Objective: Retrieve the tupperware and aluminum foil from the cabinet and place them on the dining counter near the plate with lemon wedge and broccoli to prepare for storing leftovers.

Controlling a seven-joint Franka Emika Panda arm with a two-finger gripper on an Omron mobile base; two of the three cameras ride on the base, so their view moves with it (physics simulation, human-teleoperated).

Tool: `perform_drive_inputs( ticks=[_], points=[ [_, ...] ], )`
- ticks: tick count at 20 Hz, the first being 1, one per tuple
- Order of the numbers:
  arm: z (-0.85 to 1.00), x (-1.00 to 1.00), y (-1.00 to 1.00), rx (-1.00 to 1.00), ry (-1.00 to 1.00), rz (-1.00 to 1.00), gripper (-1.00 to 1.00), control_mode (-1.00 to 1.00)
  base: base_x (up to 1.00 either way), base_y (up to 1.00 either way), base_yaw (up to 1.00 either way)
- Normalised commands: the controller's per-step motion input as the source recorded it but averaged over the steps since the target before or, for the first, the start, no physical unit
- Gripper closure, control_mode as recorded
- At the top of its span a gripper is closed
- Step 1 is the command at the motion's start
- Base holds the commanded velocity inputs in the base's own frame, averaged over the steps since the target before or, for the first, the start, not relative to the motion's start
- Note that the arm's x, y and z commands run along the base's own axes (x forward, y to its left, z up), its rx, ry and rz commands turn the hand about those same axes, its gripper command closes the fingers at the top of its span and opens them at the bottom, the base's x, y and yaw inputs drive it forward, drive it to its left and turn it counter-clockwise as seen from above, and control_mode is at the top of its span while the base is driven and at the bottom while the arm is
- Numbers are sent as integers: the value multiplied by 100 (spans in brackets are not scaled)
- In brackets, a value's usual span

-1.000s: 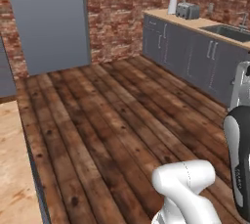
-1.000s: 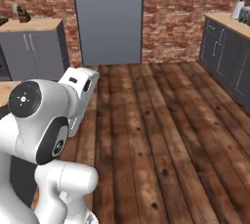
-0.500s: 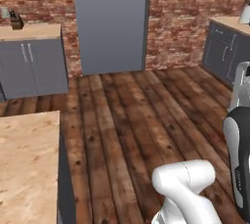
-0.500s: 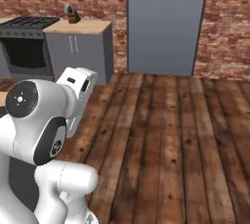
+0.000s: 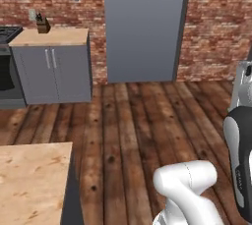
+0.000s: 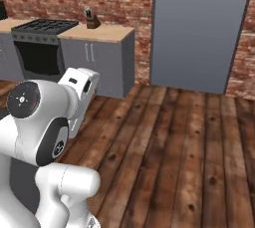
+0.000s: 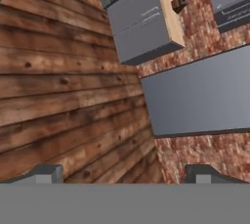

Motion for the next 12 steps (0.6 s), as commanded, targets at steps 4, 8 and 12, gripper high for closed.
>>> perform_drive_inputs(
  ticks=[4, 8, 12],
  points=[
    [0, 0, 0, 0, 0, 0, -100, 100, 100, -29, 20],
    [0, 0, 0, 0, 0, 0, -100, 100, 100, -5, 16],
    [0, 0, 0, 0, 0, 0, -100, 100, 100, 0, 11]
  ],
)
